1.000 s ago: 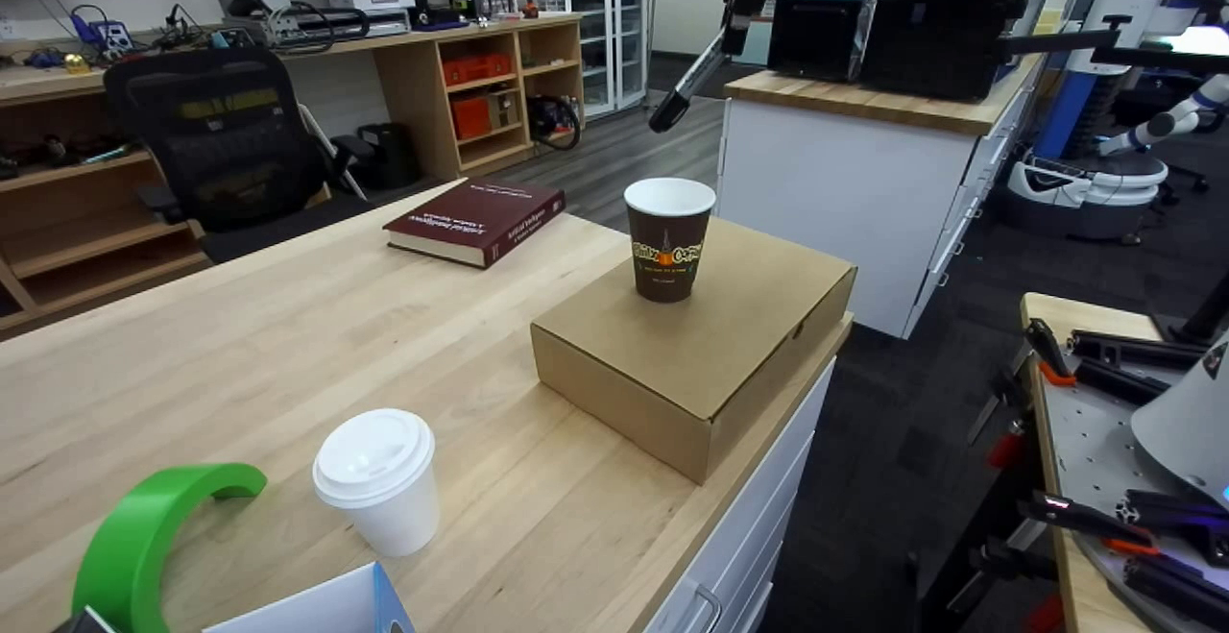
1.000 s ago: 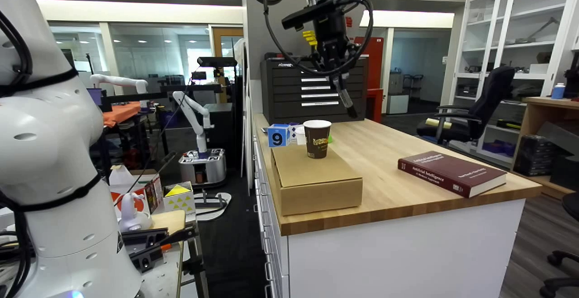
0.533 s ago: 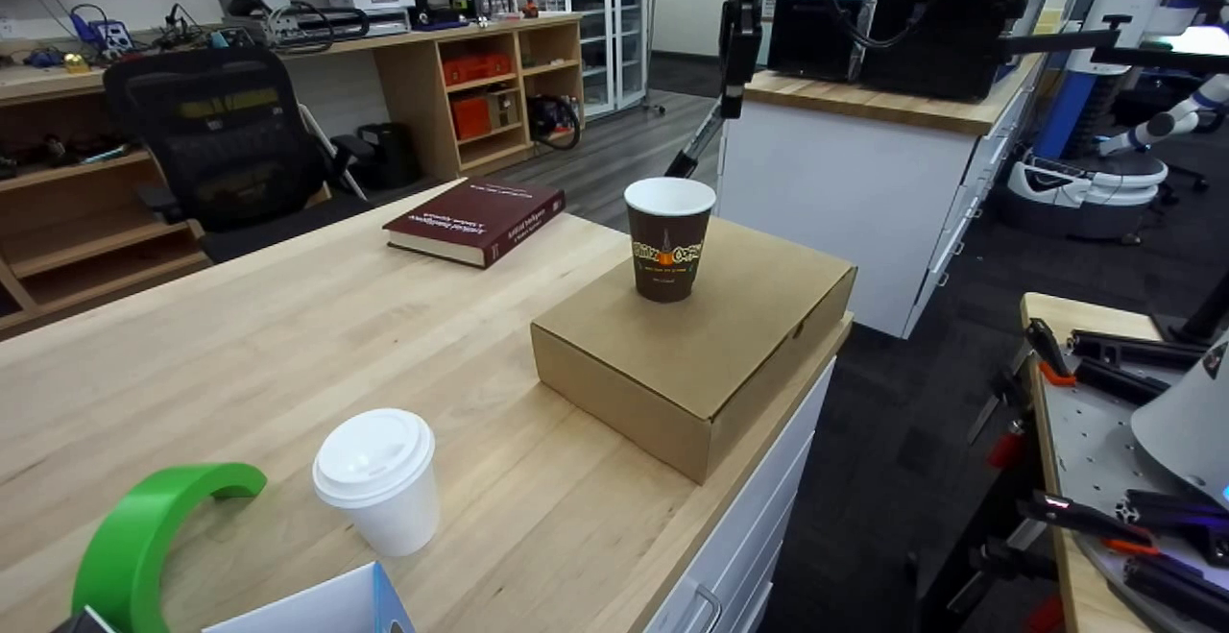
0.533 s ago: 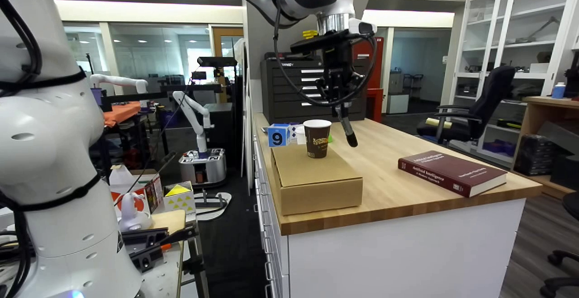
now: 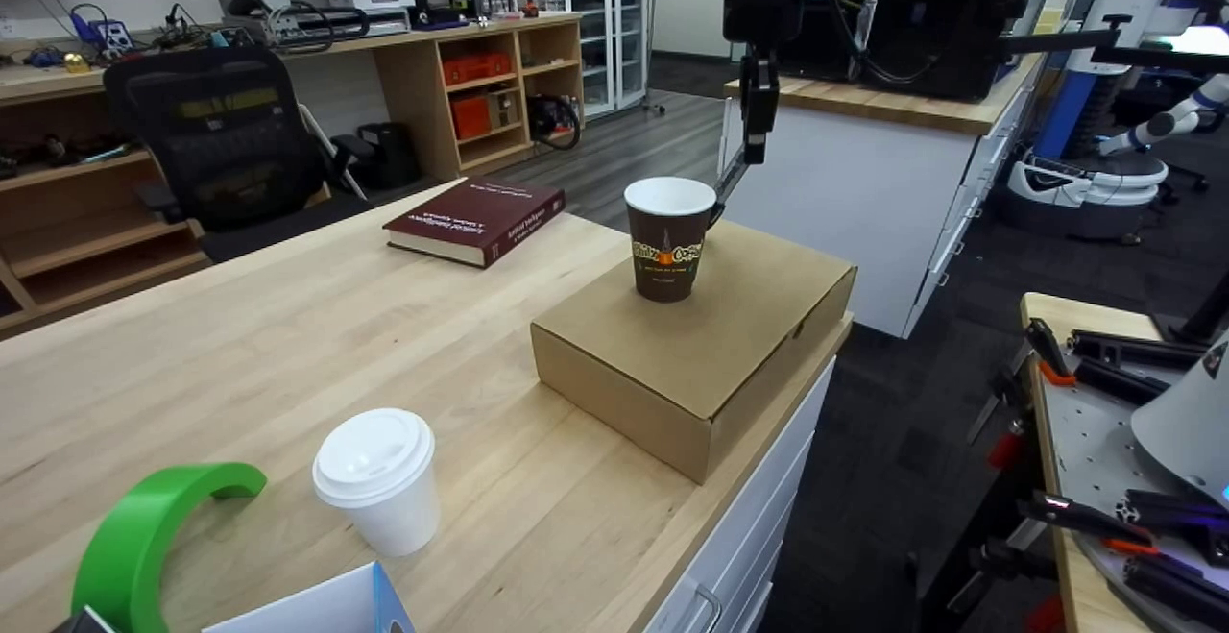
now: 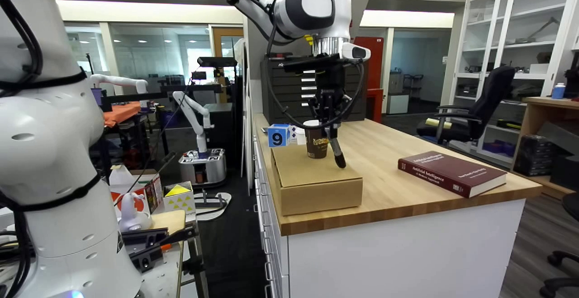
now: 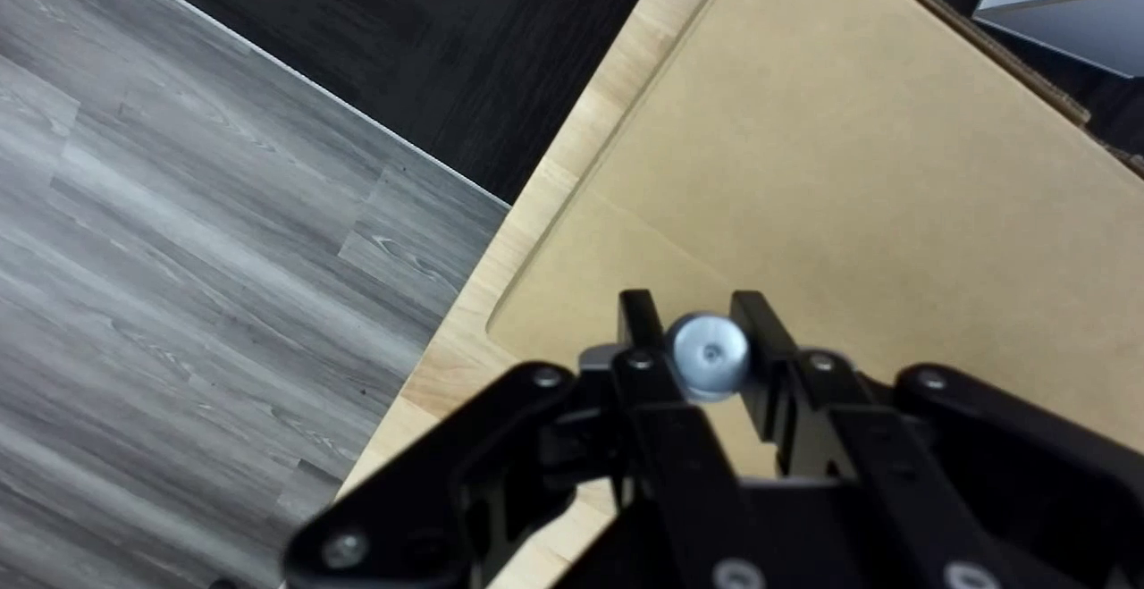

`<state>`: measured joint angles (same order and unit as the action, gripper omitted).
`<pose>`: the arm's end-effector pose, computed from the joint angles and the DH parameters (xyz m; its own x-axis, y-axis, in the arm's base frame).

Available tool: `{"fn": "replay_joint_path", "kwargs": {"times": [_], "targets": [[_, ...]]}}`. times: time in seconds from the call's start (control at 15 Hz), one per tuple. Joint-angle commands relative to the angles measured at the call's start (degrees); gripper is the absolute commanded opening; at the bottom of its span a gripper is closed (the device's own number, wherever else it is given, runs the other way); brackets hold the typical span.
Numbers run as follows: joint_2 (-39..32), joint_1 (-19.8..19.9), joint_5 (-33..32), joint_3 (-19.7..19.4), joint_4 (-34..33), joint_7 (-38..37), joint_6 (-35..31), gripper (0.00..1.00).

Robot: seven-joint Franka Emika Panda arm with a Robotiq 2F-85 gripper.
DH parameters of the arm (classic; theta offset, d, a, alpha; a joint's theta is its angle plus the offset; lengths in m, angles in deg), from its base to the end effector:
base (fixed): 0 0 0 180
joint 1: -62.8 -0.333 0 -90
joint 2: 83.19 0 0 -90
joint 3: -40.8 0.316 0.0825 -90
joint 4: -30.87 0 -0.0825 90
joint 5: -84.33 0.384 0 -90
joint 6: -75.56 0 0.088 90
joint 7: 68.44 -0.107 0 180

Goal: Remove the marker from the cup and put it on the box

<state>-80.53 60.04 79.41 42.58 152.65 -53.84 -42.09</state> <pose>0.5274 0.0374 0.4286 0.9302 0.3643 -0.0456 0.3667 -0.9279 0.0670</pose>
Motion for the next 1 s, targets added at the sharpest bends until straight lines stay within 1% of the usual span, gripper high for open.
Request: {"fn": "replay_joint_path", "kwargs": {"times": [0.0,0.13,0.4,0.73,0.8,0.87,0.93], "targets": [[0.5,0.0,-0.5,0.3,4.6,-1.8,-4.5,0.07],[1.3,-0.1,-1.0,0.4,6.6,-1.9,-5.3,0.07],[3.4,-0.7,-1.0,1.0,13.4,-2.0,-7.0,0.07],[3.3,-2.7,-1.8,3.4,21.2,-3.3,-11.9,0.07],[3.5,-3.0,-2.2,3.9,22.1,-3.8,-12.0,0.49],[4.0,-3.2,-3.6,4.3,22.6,-4.1,-12.2,0.5],[5.2,-3.2,-5.4,4.5,22.8,-4.5,-11.3,0.55]]}}
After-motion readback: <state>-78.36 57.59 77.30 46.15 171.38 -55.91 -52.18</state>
